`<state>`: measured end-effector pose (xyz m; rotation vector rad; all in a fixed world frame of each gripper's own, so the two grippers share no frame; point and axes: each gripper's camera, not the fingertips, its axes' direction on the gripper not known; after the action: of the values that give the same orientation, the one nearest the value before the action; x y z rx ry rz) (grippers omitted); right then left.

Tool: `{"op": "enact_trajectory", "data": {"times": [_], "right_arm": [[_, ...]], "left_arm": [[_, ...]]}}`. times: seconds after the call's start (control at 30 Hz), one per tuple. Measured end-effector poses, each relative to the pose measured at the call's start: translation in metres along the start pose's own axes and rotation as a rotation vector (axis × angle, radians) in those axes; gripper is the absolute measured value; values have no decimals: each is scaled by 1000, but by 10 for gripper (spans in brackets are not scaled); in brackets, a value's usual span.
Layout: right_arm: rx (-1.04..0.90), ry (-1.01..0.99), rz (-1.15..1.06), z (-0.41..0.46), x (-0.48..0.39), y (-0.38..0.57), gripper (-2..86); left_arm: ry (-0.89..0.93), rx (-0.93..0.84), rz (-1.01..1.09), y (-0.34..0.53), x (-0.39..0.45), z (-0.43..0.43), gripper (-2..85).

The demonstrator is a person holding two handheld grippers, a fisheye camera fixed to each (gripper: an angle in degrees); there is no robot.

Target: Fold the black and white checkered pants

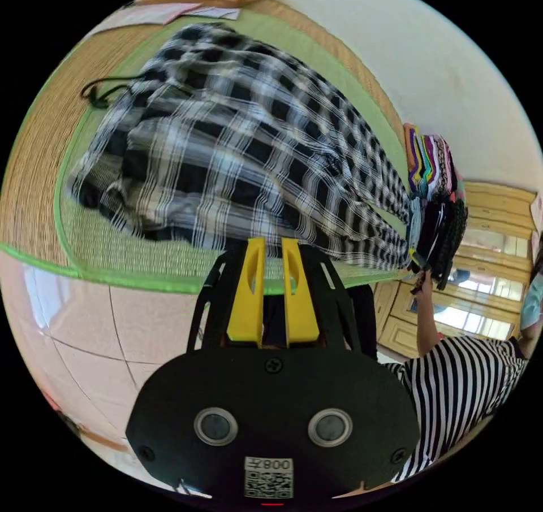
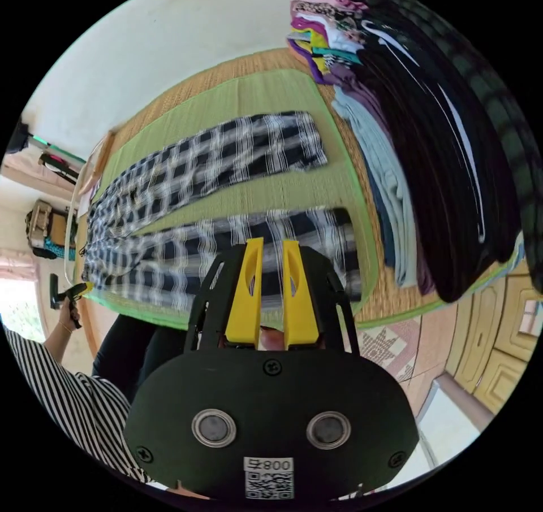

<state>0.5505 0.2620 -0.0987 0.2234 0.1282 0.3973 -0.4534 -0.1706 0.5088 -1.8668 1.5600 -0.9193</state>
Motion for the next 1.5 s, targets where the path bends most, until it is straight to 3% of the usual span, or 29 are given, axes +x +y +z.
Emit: {"op": "enact_trajectory", "data": {"times": [0.13,0.3,0.57,0.77,1.17,1.37,1.5], "right_arm": [[-71,-114,-91,16,-31,27,68],[-180,-164,-241,51,-92,51,71],[-203,-293,-108,77,-87,81,61],[-122,-248,-97,65,-89,81,60],[-120,16,-153,94,-117,19,15],[-106,24,-100,100,-101,3,1],[-61,5,-108,95,-103,16,4]], "left_arm": [[161,71,-136,14,-34,2,65],[256,4,-140,7,-41,26,72],[356,14,-192,-1,-59,44,17],[402,36,-138,12,-58,32,4],[203,-110,-64,22,-43,55,3],[49,-23,-7,29,-13,55,4],[45,-13,128,25,27,66,4]]}}
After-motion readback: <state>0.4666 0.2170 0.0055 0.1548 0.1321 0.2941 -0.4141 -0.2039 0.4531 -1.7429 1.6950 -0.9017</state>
